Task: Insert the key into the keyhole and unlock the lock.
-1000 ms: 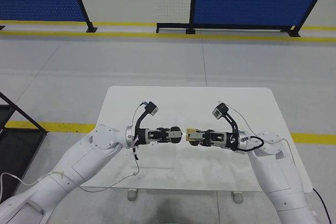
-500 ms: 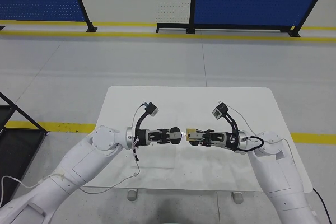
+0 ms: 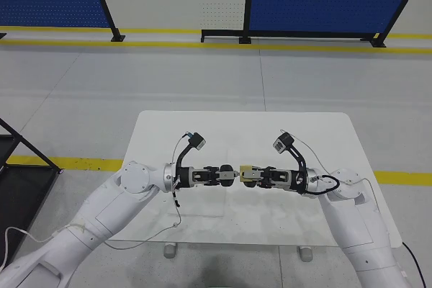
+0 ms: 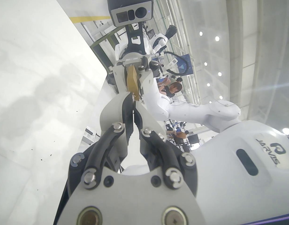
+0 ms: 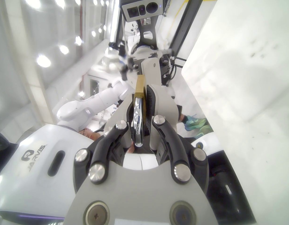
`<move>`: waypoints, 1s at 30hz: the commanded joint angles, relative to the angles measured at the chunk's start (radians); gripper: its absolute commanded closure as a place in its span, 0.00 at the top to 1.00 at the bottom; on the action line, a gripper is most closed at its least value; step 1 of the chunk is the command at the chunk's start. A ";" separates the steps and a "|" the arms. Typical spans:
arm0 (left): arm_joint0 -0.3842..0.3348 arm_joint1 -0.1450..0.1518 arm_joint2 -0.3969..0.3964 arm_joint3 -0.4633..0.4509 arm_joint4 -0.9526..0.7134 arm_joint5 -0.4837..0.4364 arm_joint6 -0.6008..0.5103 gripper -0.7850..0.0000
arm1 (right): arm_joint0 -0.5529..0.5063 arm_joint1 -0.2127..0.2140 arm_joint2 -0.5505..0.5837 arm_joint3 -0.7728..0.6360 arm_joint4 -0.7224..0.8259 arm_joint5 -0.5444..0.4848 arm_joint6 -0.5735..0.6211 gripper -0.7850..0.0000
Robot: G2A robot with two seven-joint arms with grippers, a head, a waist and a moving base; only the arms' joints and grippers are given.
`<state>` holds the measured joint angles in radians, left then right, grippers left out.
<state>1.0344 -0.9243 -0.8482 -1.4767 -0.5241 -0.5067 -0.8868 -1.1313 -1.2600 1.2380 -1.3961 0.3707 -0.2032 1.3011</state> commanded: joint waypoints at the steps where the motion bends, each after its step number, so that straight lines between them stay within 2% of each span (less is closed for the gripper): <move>1: 0.005 -0.002 -0.005 -0.002 0.019 -0.008 0.010 0.00 | 0.000 0.000 0.000 0.000 0.000 0.000 0.000 0.00; 21: 0.054 -0.015 -0.061 -0.030 0.170 -0.146 0.083 0.00 | 0.000 0.000 0.000 0.000 0.000 0.000 0.000 0.00; 30: 0.076 -0.022 -0.081 -0.046 0.285 -0.196 0.154 0.00 | 0.000 0.000 0.000 0.000 0.000 0.000 0.000 0.00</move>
<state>1.1083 -0.9456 -0.9267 -1.5210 -0.2493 -0.6989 -0.7396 -1.1313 -1.2599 1.2380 -1.3962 0.3707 -0.2032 1.3011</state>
